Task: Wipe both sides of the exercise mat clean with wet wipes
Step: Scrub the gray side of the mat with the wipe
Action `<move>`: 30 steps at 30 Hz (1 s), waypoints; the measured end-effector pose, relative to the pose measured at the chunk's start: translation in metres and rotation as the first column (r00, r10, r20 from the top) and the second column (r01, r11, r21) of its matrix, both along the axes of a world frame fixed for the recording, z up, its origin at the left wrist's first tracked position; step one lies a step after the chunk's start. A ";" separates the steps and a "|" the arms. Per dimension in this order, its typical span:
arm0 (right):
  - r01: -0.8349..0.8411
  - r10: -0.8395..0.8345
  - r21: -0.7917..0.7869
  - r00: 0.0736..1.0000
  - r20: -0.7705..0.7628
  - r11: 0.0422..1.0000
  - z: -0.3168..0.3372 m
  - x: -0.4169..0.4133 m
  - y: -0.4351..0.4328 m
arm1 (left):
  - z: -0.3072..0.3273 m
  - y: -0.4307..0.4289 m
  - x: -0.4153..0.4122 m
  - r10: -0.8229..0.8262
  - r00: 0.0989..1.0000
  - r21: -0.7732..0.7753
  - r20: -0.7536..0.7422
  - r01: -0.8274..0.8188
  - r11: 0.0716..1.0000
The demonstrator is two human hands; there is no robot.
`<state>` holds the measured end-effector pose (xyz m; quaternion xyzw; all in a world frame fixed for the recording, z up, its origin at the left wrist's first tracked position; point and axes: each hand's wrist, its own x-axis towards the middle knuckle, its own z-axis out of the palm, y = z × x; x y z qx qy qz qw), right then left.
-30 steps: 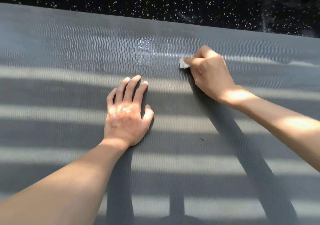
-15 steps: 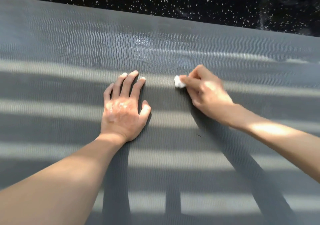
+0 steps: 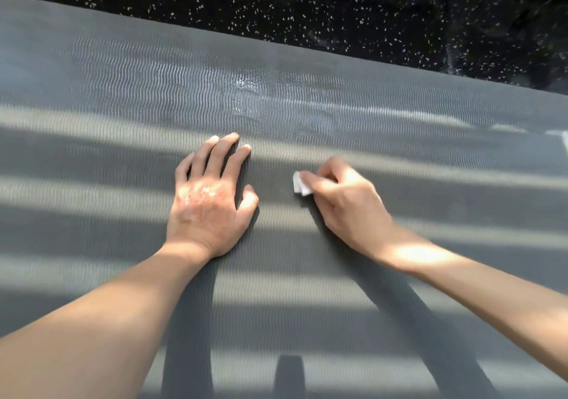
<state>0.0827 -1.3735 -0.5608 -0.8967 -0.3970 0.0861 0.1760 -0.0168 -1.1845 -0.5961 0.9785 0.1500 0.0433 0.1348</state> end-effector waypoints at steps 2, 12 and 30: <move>-0.181 0.174 -0.102 0.982 -0.074 0.978 0.006 -0.037 -0.027 | -0.001 0.000 -0.001 -0.004 1.000 0.001 -0.011 0.004 1.000; 0.001 -0.002 0.019 0.999 0.049 1.000 -0.004 0.016 0.009 | -0.001 0.000 -0.001 -0.007 1.000 0.010 -0.002 0.007 1.000; -0.121 0.124 0.043 0.990 -0.069 0.992 -0.003 -0.058 -0.035 | -0.003 -0.001 -0.002 -0.008 1.000 0.025 0.028 0.007 1.000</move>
